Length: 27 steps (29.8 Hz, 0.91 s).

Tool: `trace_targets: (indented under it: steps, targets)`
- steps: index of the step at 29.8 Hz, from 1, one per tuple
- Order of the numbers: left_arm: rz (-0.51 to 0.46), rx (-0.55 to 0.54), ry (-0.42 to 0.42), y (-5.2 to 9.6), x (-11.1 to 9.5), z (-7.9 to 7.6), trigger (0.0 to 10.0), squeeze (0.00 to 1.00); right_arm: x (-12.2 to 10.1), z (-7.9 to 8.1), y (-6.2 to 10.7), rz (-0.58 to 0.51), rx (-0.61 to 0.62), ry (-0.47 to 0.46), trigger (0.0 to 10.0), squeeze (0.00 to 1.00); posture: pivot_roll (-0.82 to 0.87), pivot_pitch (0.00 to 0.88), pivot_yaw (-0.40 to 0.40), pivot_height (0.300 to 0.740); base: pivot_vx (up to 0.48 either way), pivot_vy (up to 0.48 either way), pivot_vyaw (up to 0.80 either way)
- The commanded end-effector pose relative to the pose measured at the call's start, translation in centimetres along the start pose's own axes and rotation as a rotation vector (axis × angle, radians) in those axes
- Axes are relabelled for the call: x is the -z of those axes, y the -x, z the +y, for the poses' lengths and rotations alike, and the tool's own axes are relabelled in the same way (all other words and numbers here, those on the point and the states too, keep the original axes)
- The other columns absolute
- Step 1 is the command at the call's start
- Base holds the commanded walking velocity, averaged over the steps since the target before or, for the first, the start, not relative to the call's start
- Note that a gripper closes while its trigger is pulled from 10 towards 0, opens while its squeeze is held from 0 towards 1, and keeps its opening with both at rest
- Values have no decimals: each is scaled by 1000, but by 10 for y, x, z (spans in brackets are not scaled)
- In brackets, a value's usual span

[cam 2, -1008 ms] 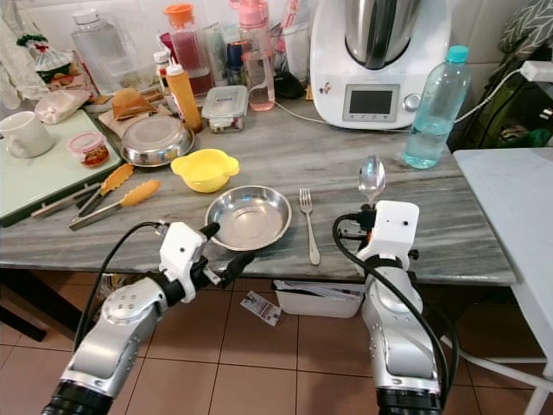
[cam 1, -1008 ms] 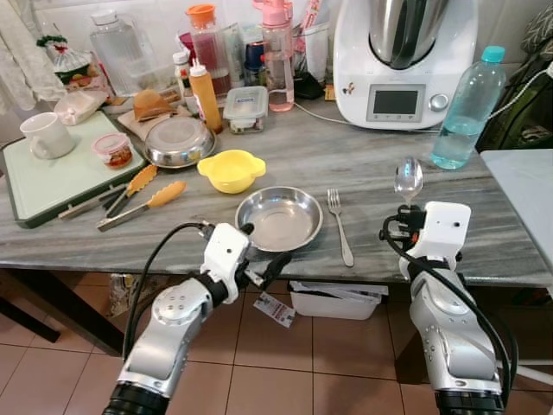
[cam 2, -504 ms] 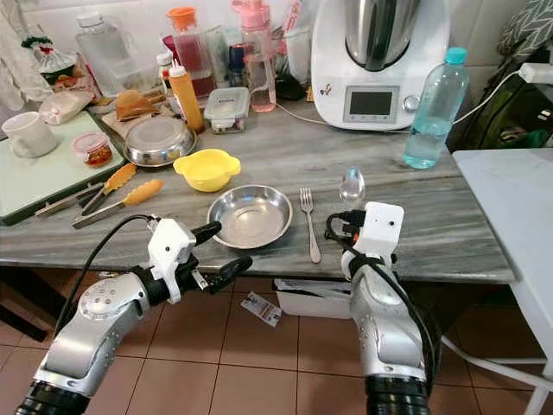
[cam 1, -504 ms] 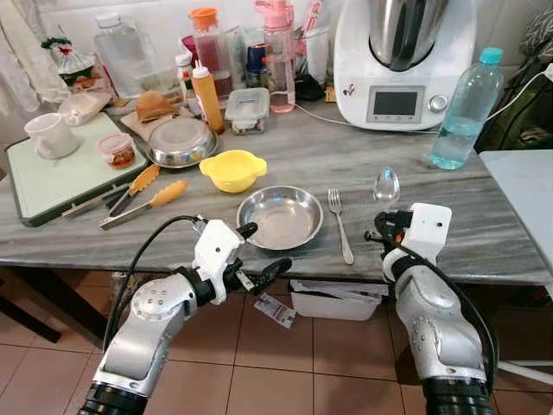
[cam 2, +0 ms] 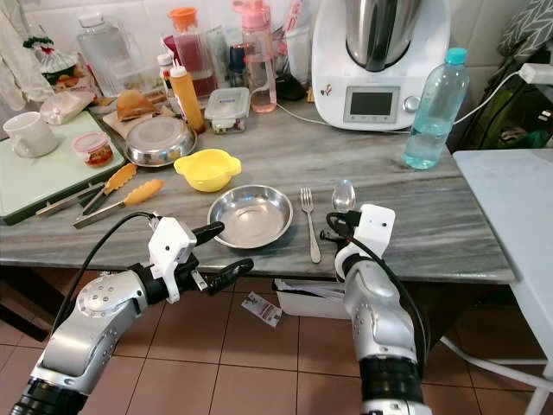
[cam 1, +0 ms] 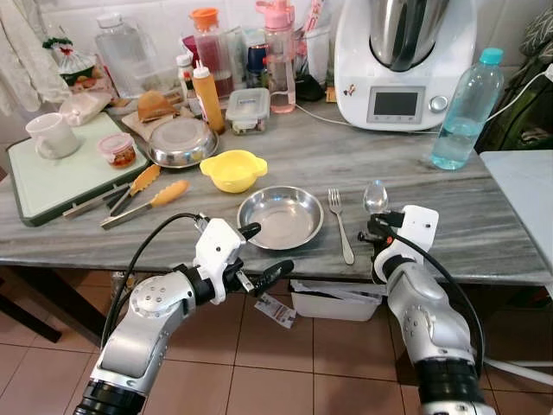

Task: Setting the table

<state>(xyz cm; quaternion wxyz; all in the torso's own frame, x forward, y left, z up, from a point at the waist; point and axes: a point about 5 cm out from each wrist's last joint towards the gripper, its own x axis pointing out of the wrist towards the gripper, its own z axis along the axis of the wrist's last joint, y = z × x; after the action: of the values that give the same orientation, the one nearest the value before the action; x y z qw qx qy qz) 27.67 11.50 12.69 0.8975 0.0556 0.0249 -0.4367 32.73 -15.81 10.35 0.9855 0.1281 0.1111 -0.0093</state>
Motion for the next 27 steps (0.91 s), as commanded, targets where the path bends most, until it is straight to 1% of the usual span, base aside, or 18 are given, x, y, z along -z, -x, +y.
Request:
trace_targets:
  steps: [1, 8, 19, 27]
  targets:
    - [-1, 9, -26, 1, -6, 1, 10000, 0, -1, 3, -4, -5, -11, -6, 10000, 0, -70, 33, 93, 740, 0, 0, 0]
    - [1, 13, -18, 0, -6, 0, 10000, 0, -1, 2, -9, 4, -9, -7, 10000, 0, -69, 36, 98, 740, 0, 0, 0]
    - [7, 19, -9, 1, -6, -2, 10000, 0, -5, -3, -23, 11, 4, -15, 10000, 0, -64, 46, 103, 740, 0, 0, 0]
    - [14, 24, -7, 2, -5, -4, 10000, 0, -4, 0, -30, 27, -7, -29, 10000, 0, -60, 47, 104, 740, 0, 0, 0]
